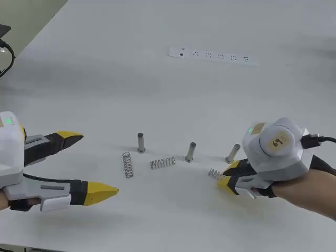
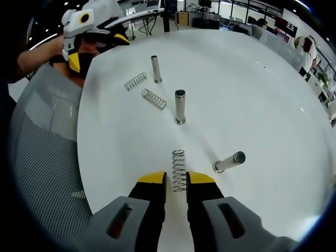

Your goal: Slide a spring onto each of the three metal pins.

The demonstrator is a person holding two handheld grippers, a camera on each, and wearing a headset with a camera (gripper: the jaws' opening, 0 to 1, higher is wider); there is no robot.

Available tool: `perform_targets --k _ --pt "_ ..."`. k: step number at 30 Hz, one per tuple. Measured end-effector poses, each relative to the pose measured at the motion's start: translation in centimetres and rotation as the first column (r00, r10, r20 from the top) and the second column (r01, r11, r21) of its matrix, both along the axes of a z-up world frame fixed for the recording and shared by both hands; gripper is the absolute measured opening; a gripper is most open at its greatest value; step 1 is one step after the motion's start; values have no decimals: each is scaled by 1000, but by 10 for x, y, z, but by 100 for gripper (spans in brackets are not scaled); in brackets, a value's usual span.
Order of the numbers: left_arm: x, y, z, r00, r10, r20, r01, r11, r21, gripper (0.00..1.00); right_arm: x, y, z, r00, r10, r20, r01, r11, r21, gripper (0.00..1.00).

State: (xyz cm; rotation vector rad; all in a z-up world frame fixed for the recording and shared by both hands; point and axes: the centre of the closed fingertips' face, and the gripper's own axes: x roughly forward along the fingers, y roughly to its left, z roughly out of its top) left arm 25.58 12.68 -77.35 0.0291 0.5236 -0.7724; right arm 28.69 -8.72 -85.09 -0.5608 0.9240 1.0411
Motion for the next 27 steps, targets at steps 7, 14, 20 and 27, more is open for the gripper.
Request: perform_targets --k 7,14,20,27 --pt "0 -1 0 1000 0 1 0 1000 -1 85 -1 -2 -3 1000 26 15 -25 999 -21 8" --pt "-1 -1 1 1000 -2 0 2 1000 -1 85 -1 0 2 999 35 22 -35 999 -17 8" --pt "-3 -1 -1 1000 -5 -2 5 1000 -2 85 -3 -1 5 999 44 16 -44 999 -22 8" --pt "-6 -3 0 1000 -7 -5 7 1000 -10 85 -8 1 14 998 58 21 -58 998 -10 8"
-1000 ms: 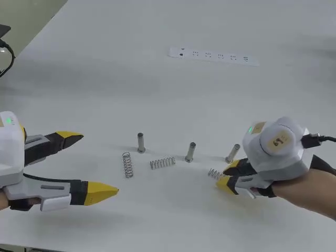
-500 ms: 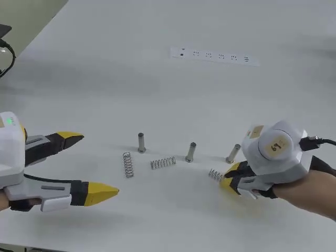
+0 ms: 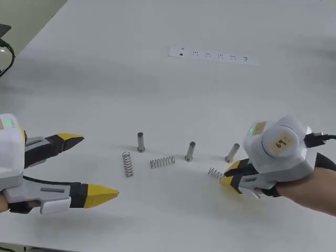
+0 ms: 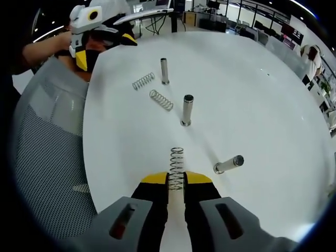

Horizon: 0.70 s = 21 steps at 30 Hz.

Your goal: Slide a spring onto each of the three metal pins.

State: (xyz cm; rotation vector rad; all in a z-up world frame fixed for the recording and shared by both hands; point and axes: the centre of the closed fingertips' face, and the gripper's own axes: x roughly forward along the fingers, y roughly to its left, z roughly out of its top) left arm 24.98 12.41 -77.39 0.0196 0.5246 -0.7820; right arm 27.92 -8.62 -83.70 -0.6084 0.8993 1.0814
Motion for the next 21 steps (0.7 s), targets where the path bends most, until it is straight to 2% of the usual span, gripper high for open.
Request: perform_targets --k 9,14,18,21 --pt "-11 -10 2 999 -32 -10 32 999 -12 81 -6 4 14 999 31 15 -31 999 17 8" --pt "-17 -15 2 998 -54 -28 53 998 -33 76 -9 4 20 999 48 24 -49 999 23 8" --pt "-22 -24 5 996 -78 -33 76 995 -57 74 -13 6 23 998 63 26 -64 998 28 8" --pt "-24 -36 11 993 -112 -28 109 990 -93 71 -15 9 26 996 81 34 -82 996 32 8"
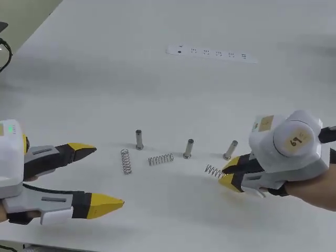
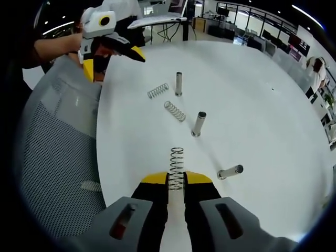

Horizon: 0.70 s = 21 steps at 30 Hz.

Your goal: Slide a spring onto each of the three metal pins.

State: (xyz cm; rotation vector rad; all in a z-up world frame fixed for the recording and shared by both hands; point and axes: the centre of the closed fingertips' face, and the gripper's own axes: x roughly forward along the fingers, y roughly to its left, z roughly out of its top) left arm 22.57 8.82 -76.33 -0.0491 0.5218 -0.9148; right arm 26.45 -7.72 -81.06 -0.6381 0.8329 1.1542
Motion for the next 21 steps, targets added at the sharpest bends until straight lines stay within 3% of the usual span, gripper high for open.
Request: perform_targets --k 10,21 --pt "3 -26 2 995 -98 7 98 995 -21 65 -2 8 10 999 43 17 -43 999 11 8" --pt "10 -55 4 980 -196 43 197 980 -18 60 -7 13 16 995 91 29 -92 996 12 8"
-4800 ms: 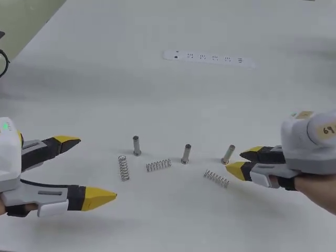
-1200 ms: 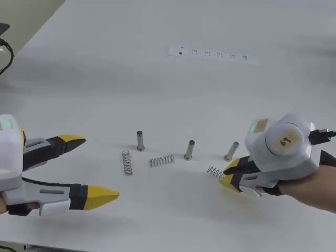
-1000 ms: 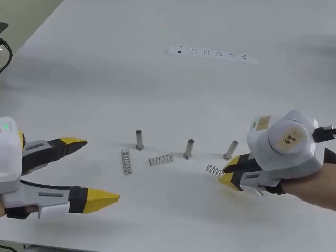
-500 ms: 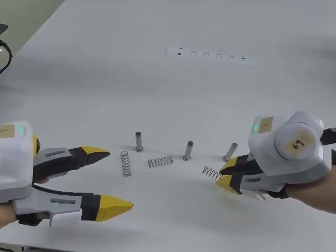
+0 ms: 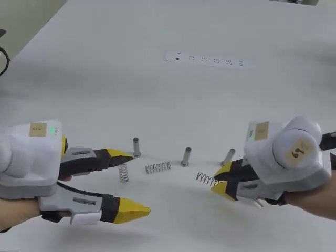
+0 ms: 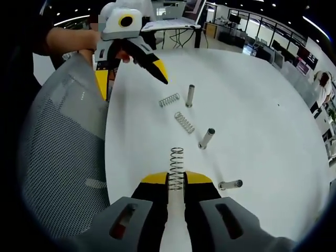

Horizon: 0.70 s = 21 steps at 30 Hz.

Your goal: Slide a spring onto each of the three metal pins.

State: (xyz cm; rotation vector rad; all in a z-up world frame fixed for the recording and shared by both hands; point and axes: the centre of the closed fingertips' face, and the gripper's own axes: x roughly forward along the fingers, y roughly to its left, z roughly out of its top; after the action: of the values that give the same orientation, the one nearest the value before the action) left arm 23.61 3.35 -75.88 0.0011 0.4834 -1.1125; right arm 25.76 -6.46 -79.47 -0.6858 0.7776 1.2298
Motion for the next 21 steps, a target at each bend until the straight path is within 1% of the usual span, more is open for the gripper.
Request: perform_targets --k 6,9,13,14,17,20,21 --pt "6 -13 -2 999 -46 21 46 999 4 57 -2 3 5 1000 19 8 -19 1000 4 8" --pt "6 -18 -4 997 -66 24 66 998 5 55 -2 4 7 999 30 16 -30 1000 3 8" --pt "7 -25 -3 996 -83 35 83 997 -7 53 -3 7 11 999 49 23 -49 999 6 8" --pt "7 -27 -2 995 -91 51 92 996 -10 52 -4 9 11 998 56 25 -56 998 6 8" --pt "9 -31 0 991 -109 81 110 994 -16 49 -6 11 12 997 77 30 -77 997 4 8" --pt "10 -35 -3 986 -135 98 137 991 -14 44 -7 13 13 994 98 42 -98 995 6 8" --pt "9 -37 -6 983 -151 101 153 988 -5 43 -7 13 12 994 102 43 -102 995 4 8"
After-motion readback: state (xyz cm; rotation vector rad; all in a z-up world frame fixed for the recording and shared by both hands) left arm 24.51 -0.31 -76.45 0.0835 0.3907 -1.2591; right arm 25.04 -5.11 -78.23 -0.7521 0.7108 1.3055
